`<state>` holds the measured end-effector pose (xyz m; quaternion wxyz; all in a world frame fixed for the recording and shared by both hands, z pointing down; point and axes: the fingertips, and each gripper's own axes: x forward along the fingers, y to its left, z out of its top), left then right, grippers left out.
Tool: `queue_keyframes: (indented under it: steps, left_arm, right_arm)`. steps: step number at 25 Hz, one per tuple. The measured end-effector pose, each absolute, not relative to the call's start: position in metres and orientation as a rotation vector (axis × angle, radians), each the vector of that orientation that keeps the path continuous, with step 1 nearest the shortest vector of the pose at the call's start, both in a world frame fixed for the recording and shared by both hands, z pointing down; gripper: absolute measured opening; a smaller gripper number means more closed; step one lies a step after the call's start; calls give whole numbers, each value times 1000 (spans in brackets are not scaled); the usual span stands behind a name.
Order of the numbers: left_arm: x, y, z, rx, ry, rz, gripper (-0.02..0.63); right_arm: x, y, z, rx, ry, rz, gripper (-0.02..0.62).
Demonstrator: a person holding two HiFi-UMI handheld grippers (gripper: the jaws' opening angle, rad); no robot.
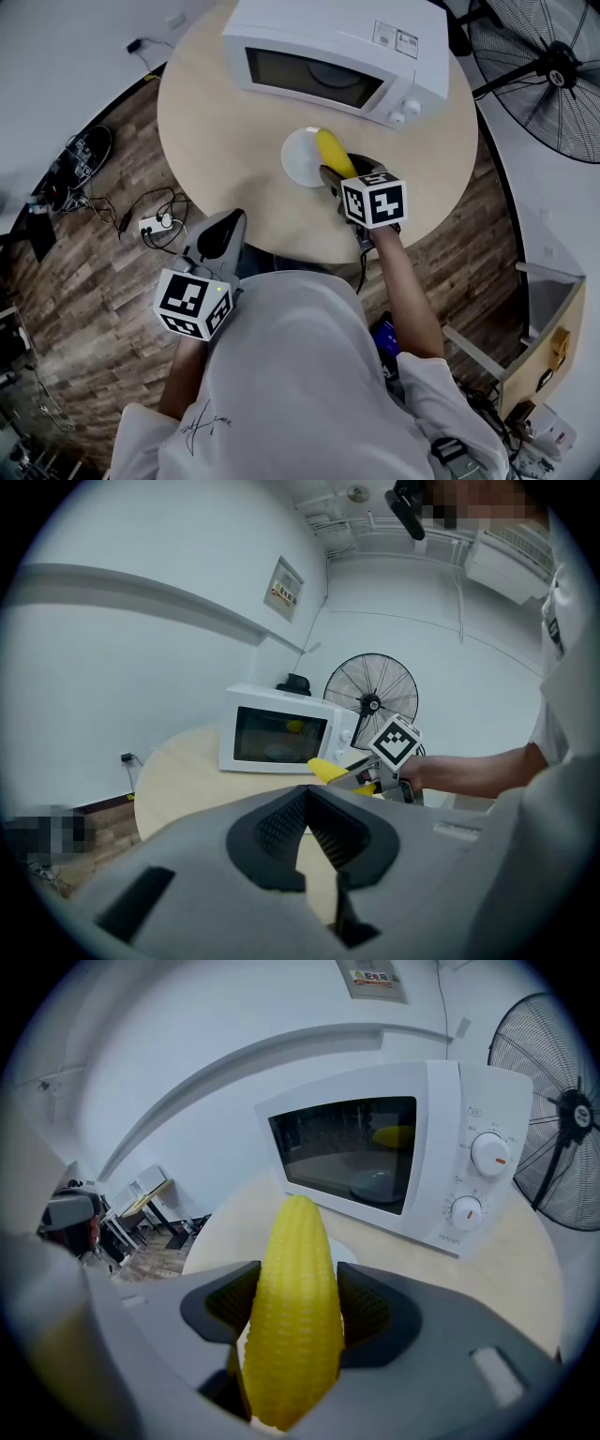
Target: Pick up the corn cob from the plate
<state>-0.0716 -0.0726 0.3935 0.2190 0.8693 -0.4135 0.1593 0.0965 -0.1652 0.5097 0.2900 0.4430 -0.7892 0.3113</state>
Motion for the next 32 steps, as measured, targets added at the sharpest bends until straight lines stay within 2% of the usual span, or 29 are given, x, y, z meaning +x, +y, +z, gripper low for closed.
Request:
queue_keyframes:
  steps: [32]
  left_arm:
    - [-56,-67,398,2377,-1135,414,-8]
  right_arm:
    - [126,-139,472,1280,-2184,851,268]
